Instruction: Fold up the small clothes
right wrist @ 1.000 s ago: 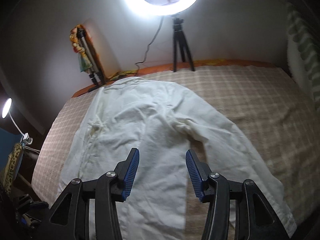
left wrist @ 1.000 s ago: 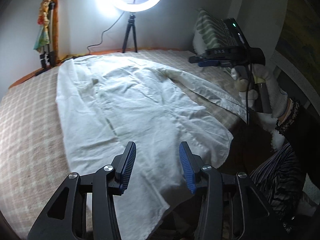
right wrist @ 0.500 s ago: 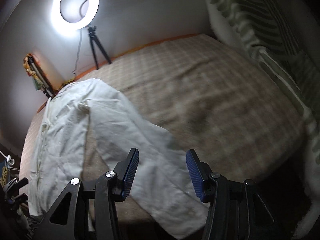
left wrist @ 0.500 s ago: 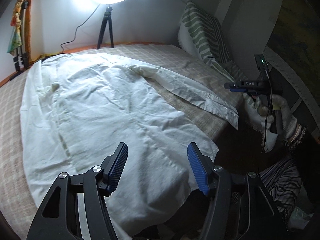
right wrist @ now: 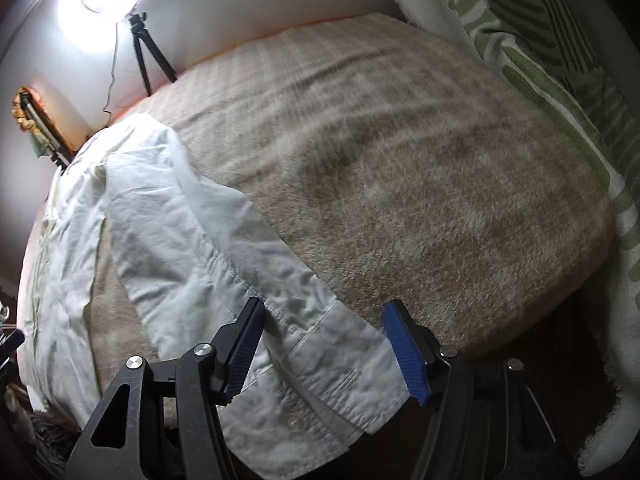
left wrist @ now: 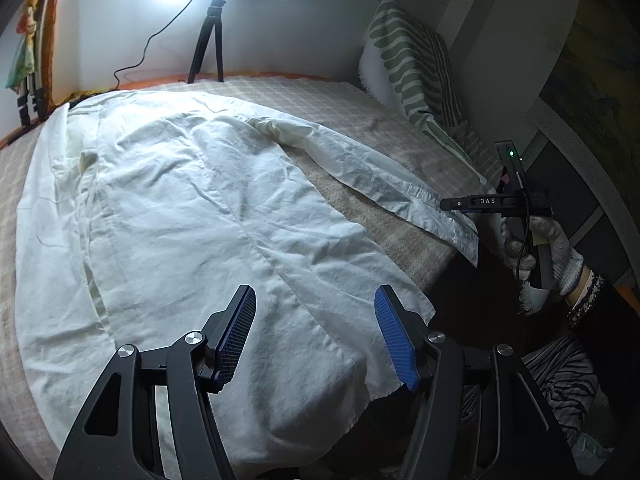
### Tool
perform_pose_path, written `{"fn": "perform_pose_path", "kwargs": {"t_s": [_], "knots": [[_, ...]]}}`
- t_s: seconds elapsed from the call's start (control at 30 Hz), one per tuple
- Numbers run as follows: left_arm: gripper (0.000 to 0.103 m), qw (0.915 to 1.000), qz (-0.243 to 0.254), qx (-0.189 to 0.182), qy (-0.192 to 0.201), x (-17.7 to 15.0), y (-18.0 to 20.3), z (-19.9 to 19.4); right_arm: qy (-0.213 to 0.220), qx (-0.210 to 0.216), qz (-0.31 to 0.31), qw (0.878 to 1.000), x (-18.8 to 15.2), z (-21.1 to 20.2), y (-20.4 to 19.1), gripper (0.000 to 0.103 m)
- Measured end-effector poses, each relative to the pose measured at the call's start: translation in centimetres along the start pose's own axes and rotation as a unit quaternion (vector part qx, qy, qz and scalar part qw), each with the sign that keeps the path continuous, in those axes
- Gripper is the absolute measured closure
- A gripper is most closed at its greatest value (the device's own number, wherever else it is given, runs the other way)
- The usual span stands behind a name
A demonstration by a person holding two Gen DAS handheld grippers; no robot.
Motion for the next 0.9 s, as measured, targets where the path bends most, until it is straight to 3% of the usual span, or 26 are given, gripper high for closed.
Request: {"fn": "perform_pose_path", "kwargs": {"t_s": [0.03,0.1,0.2,0.27,0.4,0.63,0.77,0.9], "knots": [[0.042,1.0,-0.003,-0.001,-0.001,-0.1,-0.1,0.0,-0.001,-0.003,-0.005,1.0,0.0,0.0,-0.1,0.037],[0.042,1.0,-0.007,-0.001,-0.001,-0.3,-0.1,-0.1,0.0,-0.006,-0.014,1.0,-0.2,0.0,-0.5,0.047],[0.042,1.0,-0.005,0.003,0.0,-0.5,-0.1,-0.3,-0.002,-0.008,-0.026,1.0,-0.4,-0.1,-1.1,0.069],[0.042,1.0,-0.005,0.004,0.002,-0.5,-0.1,-0.6,-0.007,0.009,-0.028,1.0,-0.6,-0.1,-1.7,0.092],[0.042,0.9999,-0.008,0.003,0.006,-0.7,-0.1,-0.9,0.012,0.007,-0.02,1.0,-0.3,-1.4,-2.7,0.096],[0.042,0.9996,-0.029,0.005,0.005,-1.6,-0.8,-1.2,0.062,0.083,-0.039,0.994,0.2,-6.2,-9.5,0.097],[0.042,0.999,-0.045,0.006,0.005,-2.4,-1.4,-1.3,0.068,0.134,-0.094,0.984,-0.8,-8.2,-15.6,0.097],[0.042,0.998,-0.062,0.005,0.009,-3.1,-2.0,-1.8,0.04,0.187,-0.17,0.967,-4.3,-9.0,-22.2,0.097]]}}
Point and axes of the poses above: each gripper's, at about its wrist camera, not at the fingertips, and z roughly the way its jaws point, y to its right, x to its top, the point moved 10 cm from there along z, roughly the way its jaws point, and after that the axes turned 7 degrees about z, right-handed, at the moved point
